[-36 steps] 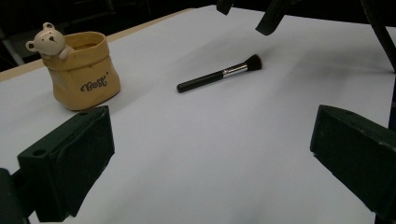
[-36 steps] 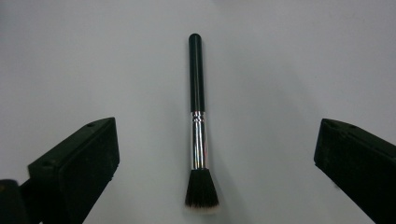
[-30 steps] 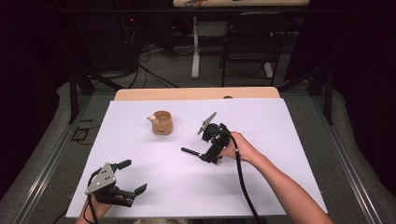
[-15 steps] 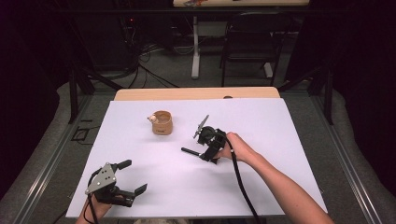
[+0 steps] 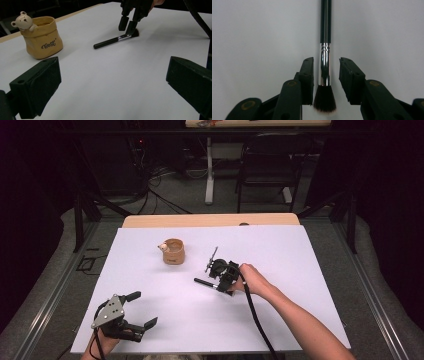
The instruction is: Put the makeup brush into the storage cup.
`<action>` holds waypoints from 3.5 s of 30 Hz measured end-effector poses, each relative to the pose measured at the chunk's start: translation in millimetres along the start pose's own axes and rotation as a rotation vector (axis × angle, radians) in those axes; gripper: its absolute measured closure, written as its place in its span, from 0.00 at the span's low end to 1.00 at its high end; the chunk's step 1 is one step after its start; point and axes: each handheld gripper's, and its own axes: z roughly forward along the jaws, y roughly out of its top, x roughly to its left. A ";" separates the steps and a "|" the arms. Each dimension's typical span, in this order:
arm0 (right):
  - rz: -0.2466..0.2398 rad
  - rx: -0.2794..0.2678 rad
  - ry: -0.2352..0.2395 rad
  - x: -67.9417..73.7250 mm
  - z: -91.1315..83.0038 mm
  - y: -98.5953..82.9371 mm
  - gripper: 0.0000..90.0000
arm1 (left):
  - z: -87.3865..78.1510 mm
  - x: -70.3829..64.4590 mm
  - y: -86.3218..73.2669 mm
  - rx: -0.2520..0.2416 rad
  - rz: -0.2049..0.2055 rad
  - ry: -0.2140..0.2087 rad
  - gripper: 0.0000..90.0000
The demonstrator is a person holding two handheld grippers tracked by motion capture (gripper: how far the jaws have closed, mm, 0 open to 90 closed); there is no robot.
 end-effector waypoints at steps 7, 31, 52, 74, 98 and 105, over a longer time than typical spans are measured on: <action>0.004 0.051 -0.006 0.1 4.8 0.6 0.78 | 0.2 0.1 0.0 0.001 0.002 -0.004 0.00; -0.063 0.124 -0.016 4.8 15.4 6.5 0.86 | 0.2 -0.3 0.2 0.004 0.004 -0.001 0.00; -0.135 0.101 -0.075 11.2 -28.5 2.5 0.86 | 6.5 2.8 4.7 0.030 -0.003 -0.011 0.00; -0.251 0.089 -0.099 31.7 -59.0 0.7 0.86 | 28.9 3.2 68.7 0.388 0.142 -0.065 0.00; -0.347 0.113 -0.106 34.3 -73.3 -0.2 0.86 | 88.3 14.2 107.2 0.583 0.212 -0.146 0.03; -0.403 0.103 -0.118 39.9 -72.3 2.5 0.86 | 105.2 14.4 116.3 0.610 0.244 -0.164 0.00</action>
